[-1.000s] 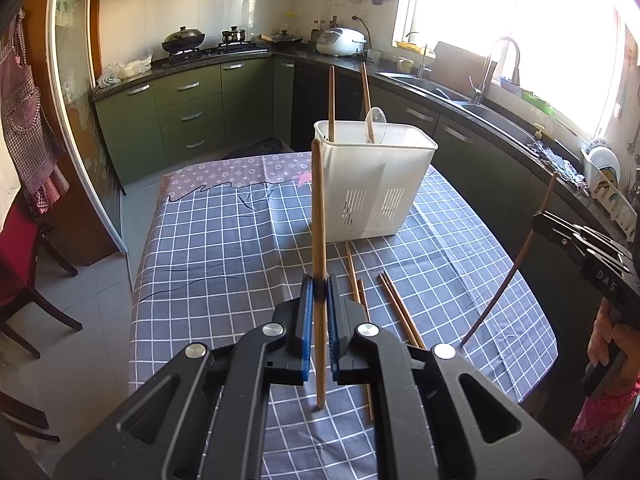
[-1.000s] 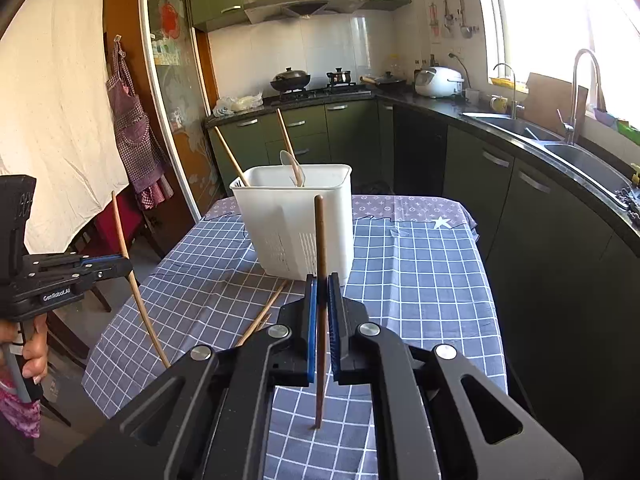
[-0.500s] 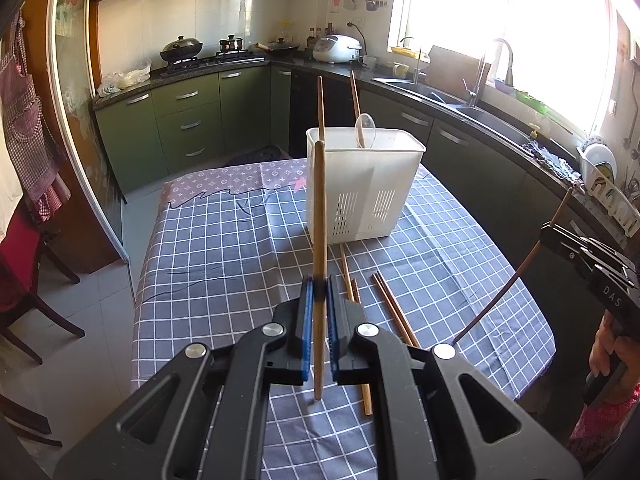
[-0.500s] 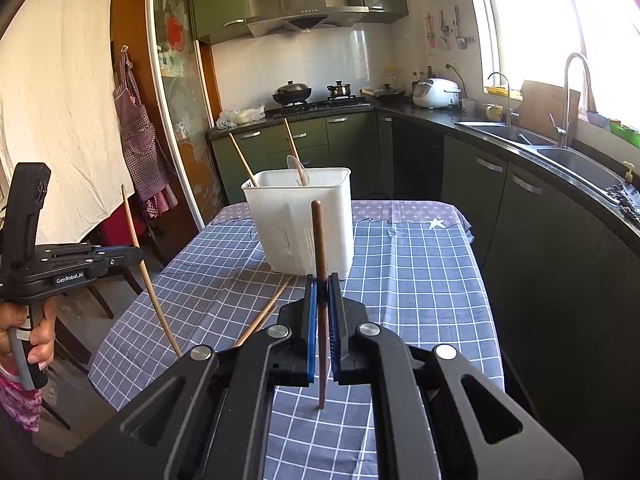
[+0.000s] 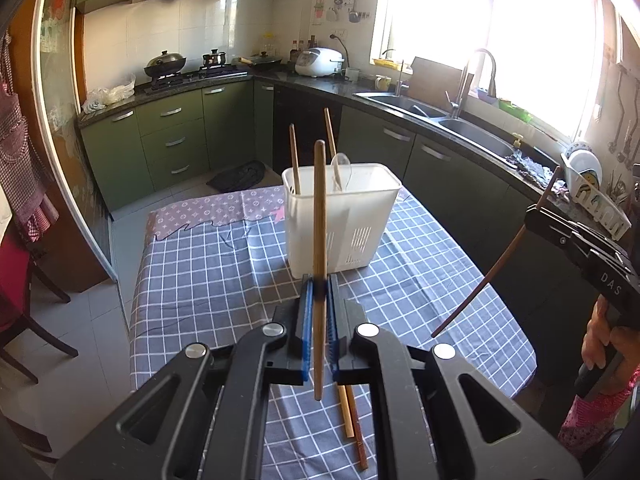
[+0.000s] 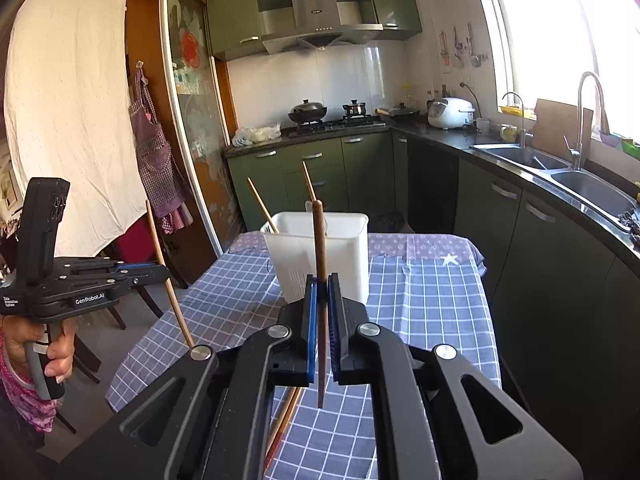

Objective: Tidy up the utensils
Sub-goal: 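Carry both upright chopsticks over the white holder with both grippers, then lower both chopsticks into the white holder and open both grippers, then move the left gripper back to the loose chopsticks and grasp one, then lift the chopstick upright with the left gripper while the right grasps another chopstick, then carry both upright chopsticks toward the white holder with both grippers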

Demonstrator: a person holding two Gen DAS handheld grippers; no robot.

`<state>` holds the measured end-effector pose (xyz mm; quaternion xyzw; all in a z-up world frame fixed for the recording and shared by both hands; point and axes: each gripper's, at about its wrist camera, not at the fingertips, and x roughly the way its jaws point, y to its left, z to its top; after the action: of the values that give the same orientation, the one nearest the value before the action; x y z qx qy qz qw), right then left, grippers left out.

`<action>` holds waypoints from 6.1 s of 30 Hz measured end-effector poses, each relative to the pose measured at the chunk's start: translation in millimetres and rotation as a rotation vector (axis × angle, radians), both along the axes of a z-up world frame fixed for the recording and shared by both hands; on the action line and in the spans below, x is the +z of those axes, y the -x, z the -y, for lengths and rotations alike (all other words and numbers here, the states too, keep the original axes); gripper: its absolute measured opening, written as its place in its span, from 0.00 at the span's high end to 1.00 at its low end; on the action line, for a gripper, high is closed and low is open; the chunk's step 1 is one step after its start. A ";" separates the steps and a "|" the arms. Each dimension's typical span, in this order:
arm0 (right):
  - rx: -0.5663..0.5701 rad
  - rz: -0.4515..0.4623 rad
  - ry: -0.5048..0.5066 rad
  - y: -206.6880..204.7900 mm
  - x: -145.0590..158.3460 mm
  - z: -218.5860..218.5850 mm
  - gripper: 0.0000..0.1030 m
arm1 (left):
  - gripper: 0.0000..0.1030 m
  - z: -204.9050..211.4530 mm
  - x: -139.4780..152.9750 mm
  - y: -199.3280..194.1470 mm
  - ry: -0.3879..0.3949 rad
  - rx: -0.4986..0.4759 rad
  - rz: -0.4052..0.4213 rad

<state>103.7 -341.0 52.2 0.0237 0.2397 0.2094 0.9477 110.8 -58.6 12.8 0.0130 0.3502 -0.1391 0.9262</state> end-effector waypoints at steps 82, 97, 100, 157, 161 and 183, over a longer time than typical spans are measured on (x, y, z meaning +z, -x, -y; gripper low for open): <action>-0.127 -0.391 0.073 -66.0 -150.7 15.6 0.54 | 0.72 25.7 -175.1 -101.2 -0.011 0.025 -0.543; -0.118 -0.396 0.052 -65.5 -149.6 16.7 0.54 | 0.80 56.7 -185.3 -133.6 -0.103 0.021 -0.537; -0.119 -0.395 0.048 -65.2 -148.8 18.4 0.53 | 0.82 63.1 -187.4 -142.1 -0.119 0.023 -0.532; 0.005 -0.478 0.306 -97.6 -198.9 -82.3 0.69 | 0.94 -3.6 -93.7 -38.6 0.039 0.059 -0.192; 0.001 -0.480 0.325 -102.1 -200.4 -88.4 0.73 | 0.94 -4.7 -93.4 -37.8 0.039 0.057 -0.191; 0.010 -0.257 0.093 -80.2 -98.1 -52.3 0.94 | 0.94 -8.7 -80.3 -33.0 0.037 0.069 -0.142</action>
<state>183.9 -288.7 -45.9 0.0049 0.3685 0.1982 0.9082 143.8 -49.9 -67.5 -0.0263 0.4127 -0.1142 0.9033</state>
